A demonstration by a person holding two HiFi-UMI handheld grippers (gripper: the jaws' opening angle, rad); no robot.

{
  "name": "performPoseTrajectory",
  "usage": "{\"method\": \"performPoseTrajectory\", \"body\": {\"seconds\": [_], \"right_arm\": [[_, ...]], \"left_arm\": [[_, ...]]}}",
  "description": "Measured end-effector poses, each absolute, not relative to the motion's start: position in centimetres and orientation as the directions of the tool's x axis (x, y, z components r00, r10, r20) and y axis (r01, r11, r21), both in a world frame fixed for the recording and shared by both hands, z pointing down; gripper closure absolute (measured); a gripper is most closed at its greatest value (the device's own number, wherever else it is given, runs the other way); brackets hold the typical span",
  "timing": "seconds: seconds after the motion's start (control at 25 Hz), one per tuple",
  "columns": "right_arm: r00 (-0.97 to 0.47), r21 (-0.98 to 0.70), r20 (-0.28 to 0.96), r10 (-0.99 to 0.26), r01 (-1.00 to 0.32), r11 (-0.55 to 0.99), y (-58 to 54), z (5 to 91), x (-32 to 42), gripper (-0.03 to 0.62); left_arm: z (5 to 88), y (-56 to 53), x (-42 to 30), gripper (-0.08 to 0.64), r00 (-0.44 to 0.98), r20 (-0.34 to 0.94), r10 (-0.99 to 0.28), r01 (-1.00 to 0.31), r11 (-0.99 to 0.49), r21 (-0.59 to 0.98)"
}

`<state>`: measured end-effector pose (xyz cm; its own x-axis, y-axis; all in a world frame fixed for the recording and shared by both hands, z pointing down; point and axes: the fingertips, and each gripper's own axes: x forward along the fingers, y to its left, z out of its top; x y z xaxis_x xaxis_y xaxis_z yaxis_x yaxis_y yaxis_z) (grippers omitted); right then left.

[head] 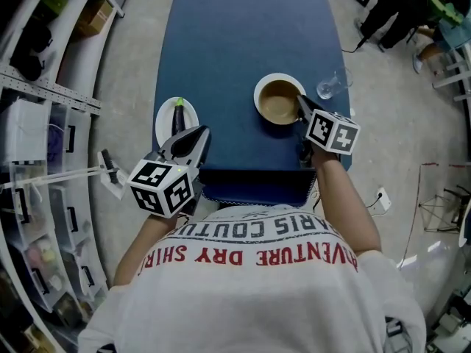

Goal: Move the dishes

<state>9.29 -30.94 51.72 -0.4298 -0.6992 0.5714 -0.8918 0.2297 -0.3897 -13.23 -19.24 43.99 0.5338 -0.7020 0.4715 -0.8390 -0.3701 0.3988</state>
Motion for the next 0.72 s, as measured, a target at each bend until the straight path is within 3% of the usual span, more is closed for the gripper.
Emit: {"method": "performPoseTrajectory", "body": {"seconds": [0.72], "right_arm": [[-0.546,-0.455,0.500,-0.672,-0.826,0.333,-29.8,48.3,0.2,0.560]], "left_arm": [[43.5,-17.6,-19.5,0.531,0.499,0.441,-0.745,-0.854,-0.339,0.394]]}}
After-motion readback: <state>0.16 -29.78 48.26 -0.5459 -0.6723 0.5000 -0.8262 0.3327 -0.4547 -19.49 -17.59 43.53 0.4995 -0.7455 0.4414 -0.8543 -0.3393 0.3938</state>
